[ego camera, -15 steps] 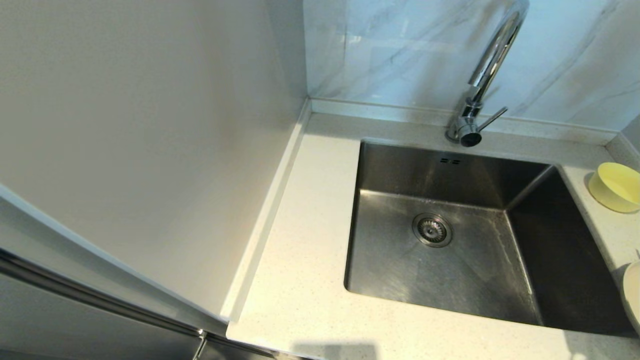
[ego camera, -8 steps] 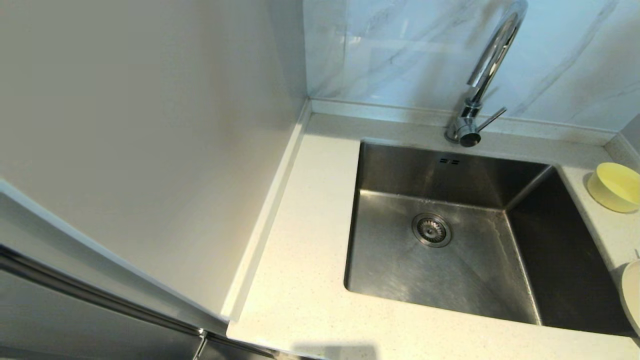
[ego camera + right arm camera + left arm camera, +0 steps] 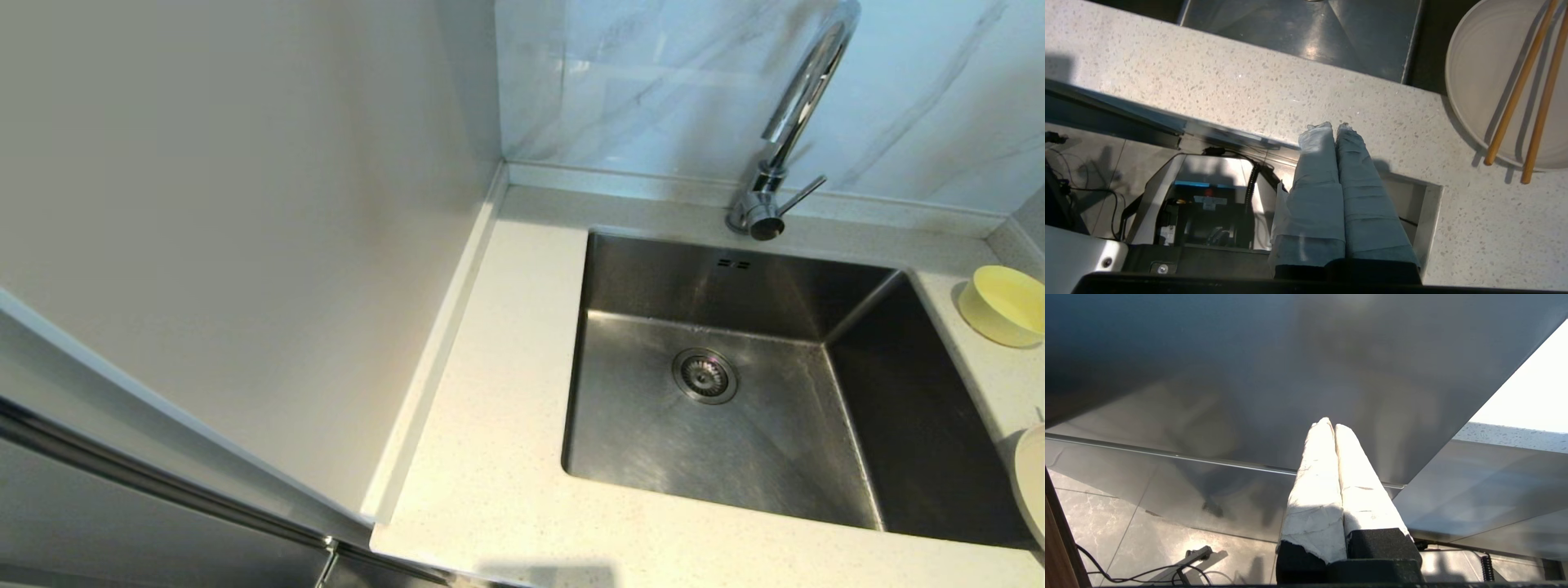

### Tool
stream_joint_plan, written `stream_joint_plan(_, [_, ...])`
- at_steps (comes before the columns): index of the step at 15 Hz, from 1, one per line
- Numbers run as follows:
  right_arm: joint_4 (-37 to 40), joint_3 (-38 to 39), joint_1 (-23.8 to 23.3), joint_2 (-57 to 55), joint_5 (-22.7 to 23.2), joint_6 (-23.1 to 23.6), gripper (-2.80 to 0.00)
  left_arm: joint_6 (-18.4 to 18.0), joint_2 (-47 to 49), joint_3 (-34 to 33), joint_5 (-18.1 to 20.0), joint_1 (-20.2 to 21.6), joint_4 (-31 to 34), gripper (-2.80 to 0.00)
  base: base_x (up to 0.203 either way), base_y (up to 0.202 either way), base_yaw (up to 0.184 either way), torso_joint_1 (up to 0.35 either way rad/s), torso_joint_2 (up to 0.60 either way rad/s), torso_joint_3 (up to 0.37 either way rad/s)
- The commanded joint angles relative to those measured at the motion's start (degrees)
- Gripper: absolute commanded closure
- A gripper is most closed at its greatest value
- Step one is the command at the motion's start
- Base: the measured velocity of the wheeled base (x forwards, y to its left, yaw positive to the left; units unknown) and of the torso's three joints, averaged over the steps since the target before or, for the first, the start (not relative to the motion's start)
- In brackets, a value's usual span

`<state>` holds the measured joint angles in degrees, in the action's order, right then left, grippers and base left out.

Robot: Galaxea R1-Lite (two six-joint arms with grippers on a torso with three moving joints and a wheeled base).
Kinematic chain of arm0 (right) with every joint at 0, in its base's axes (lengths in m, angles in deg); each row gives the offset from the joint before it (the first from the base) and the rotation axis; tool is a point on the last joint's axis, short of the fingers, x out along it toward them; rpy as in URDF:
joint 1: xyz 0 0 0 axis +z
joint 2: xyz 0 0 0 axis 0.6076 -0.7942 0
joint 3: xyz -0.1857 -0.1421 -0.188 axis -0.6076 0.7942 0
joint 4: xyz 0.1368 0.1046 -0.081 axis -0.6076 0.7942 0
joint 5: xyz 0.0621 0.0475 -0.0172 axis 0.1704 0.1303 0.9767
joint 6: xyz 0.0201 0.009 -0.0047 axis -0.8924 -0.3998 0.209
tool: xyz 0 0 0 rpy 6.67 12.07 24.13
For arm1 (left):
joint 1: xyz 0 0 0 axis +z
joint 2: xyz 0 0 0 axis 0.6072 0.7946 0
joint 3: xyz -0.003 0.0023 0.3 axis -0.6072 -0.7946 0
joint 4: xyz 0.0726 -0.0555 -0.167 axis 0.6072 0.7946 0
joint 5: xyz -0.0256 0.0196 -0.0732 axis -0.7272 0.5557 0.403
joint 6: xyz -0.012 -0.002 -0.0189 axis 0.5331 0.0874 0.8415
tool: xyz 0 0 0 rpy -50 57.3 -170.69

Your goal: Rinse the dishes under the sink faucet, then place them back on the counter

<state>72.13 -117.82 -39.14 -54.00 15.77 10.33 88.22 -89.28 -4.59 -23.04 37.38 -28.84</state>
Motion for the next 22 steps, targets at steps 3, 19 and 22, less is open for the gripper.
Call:
stream_joint_plan(3, [-1.5, 6.4, 1.4, 11.5, 0.3, 2.2, 0.0, 0.0, 0.0, 0.0, 0.0, 0.0, 0.0, 0.0, 0.0, 0.0, 0.0, 0.0, 0.0, 0.0])
stream_joint_plan(19, [-32.0, 29.9, 1.8, 15.0, -3.0, -0.5, 0.0, 0.0, 0.0, 0.0, 0.0, 0.0, 0.0, 0.0, 0.0, 0.0, 0.0, 0.0, 0.0, 0.0])
stream_joint_plan(22, [-32.4, 30.1, 1.9, 15.1, -3.1, -0.8, 0.0, 0.0, 0.0, 0.0, 0.0, 0.0, 0.0, 0.0, 0.0, 0.0, 0.0, 0.0, 0.0, 0.0])
